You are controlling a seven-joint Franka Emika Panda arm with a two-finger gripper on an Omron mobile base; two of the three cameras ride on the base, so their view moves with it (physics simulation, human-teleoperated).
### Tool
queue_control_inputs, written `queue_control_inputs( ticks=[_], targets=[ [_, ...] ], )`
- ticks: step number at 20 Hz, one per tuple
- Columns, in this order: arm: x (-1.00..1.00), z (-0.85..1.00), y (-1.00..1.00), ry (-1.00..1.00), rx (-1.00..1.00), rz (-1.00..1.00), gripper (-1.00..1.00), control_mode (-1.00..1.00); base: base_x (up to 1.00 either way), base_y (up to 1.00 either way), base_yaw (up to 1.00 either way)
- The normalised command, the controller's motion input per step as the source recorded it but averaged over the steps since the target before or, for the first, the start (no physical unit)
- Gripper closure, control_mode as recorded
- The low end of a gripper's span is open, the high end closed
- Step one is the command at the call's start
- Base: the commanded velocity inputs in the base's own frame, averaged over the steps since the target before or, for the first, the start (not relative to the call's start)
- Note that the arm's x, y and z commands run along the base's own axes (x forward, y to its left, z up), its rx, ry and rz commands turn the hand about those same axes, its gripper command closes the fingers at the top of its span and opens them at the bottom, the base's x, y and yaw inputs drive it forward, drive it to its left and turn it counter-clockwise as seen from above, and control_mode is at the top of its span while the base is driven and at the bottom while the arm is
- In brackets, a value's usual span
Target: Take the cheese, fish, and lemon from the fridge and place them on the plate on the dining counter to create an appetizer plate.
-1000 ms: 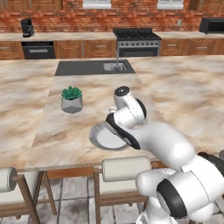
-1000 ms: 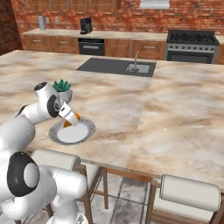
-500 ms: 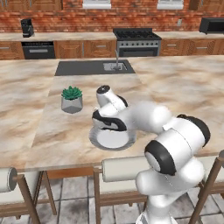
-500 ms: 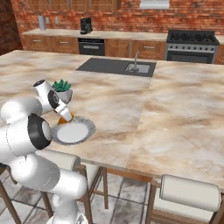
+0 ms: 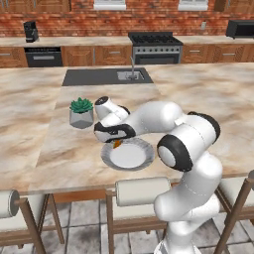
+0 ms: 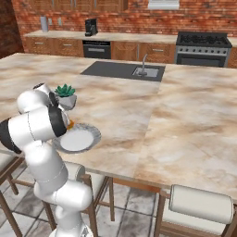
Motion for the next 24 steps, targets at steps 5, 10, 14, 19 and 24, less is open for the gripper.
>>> queue_control_inputs(
  ticks=[5,10,14,19,24],
  targets=[
    [0.0,-0.45,0.01,0.0,-0.01,-0.08,1.0,-1.0,0.0,0.0,0.0],
    [0.0,-0.33,0.01,0.0,-0.03,-0.1,1.0,-1.0,0.0,0.0,0.0],
    [0.06,-0.17,0.0,0.0,-0.04,-0.11,1.0,-1.0,0.0,0.0,0.0],
    [0.19,-0.16,0.0,0.0,-0.03,-0.08,1.0,-1.0,0.0,0.0,0.0],
    [0.24,-0.17,0.0,0.0,-0.03,-0.06,-1.0,-1.0,0.0,0.0,0.0]
  ],
)
